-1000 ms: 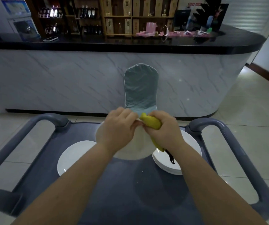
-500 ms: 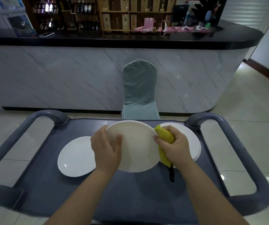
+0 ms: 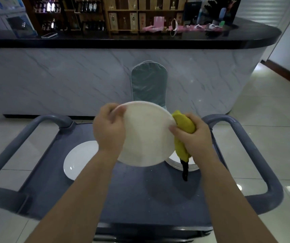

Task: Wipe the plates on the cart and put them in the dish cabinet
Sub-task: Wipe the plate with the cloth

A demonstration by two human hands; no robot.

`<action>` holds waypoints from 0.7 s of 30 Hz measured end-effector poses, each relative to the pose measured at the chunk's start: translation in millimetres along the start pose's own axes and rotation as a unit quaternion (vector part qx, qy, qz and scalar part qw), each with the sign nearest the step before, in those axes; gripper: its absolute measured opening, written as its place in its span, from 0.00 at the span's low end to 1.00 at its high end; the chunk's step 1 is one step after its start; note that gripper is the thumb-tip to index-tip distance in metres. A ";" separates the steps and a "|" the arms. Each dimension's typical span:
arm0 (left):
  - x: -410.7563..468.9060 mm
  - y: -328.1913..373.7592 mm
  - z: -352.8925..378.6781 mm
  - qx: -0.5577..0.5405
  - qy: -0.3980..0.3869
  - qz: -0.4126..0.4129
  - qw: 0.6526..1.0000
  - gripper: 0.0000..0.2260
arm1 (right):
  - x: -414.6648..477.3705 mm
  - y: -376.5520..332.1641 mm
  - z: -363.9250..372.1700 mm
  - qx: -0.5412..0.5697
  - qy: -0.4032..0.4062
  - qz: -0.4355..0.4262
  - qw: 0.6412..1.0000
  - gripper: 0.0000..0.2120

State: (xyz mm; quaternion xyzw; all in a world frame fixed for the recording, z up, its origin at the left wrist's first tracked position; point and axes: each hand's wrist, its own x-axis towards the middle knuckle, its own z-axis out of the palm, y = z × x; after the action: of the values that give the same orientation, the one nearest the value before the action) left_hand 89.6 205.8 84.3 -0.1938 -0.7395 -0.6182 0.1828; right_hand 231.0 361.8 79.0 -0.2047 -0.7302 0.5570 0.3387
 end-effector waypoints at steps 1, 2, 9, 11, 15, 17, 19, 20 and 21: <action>-12.4 -4.4 -1.7 -0.048 0.027 -0.076 0.996 0.07 | -8.6 9.0 -1.1 0.013 0.013 0.023 1.000 0.11; -26.9 -12.7 -3.2 -0.057 0.037 -0.119 0.991 0.09 | -17.8 18.3 -0.5 0.017 0.023 0.038 0.999 0.11; -81.5 -41.1 -32.4 0.229 -0.086 0.142 0.959 0.13 | -57.6 44.7 12.9 -0.046 -0.014 -0.089 0.995 0.06; -79.2 -21.8 -26.8 0.255 -0.109 0.238 0.931 0.11 | -57.6 36.0 20.3 -0.095 -0.033 -0.159 0.982 0.07; -69.1 2.8 -15.1 0.267 -0.081 0.311 0.909 0.13 | -47.1 21.5 20.1 -0.132 -0.026 -0.210 0.968 0.04; -59.2 3.5 -16.8 0.248 -0.069 0.360 0.896 0.13 | -46.3 13.9 18.7 -0.116 -0.019 -0.207 0.971 0.06; -48.7 1.6 -21.5 0.213 -0.066 0.343 0.913 0.09 | -46.7 8.5 16.7 -0.074 -0.025 -0.169 0.982 0.08; -44.9 1.2 -24.8 0.175 -0.048 0.276 0.944 0.07 | -45.5 7.8 14.7 -0.051 -0.030 -0.133 0.989 0.09; -43.2 2.2 -29.1 0.114 -0.014 0.160 0.980 0.06 | -43.9 8.7 12.3 -0.028 -0.032 -0.088 0.995 0.10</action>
State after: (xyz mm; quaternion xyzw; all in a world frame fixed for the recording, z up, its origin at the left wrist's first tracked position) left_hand 128.7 174.9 69.1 -0.2964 -0.7667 -0.4901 0.2901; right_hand 251.5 326.4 57.2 -0.1308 -0.7710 0.5106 0.3574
